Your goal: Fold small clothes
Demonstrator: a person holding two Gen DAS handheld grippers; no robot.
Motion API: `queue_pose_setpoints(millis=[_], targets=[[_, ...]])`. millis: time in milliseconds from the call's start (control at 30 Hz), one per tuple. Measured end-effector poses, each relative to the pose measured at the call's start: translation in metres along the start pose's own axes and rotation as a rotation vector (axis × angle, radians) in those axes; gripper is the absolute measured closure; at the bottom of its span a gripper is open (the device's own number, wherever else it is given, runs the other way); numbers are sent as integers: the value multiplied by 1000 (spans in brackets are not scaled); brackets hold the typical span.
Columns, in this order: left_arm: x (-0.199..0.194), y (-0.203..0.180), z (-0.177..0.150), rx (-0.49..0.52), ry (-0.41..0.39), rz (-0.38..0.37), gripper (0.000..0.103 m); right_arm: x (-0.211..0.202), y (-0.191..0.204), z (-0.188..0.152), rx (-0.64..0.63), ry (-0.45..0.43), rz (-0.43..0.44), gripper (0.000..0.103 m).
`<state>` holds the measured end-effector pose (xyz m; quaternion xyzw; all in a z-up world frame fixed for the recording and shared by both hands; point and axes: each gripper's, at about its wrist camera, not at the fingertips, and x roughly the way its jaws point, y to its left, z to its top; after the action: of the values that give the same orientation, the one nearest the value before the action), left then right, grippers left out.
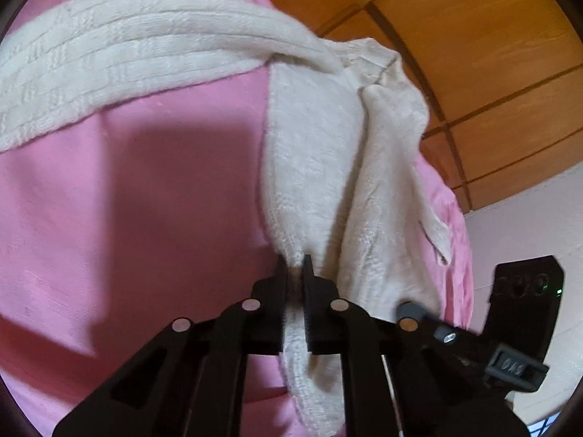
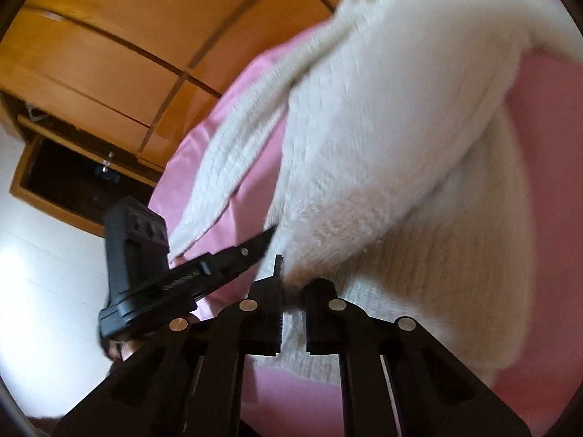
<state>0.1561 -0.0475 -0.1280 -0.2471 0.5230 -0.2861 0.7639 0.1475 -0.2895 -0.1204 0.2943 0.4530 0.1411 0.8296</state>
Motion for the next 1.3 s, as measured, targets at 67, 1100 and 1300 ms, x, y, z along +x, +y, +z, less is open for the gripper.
queue_pose_setpoints(millis=[67,1100,1300], targets=[[-8,-5,1,2,-19,-13,99,-30,7,3,-40,-63,-20,97],[-131,40,-81,-70,-70,150,49,-199,-116,-101,84,-188,-495,48],[-112,33,-98,33,-14,242,92,-171,-112,-85,23,-190,-603,45]])
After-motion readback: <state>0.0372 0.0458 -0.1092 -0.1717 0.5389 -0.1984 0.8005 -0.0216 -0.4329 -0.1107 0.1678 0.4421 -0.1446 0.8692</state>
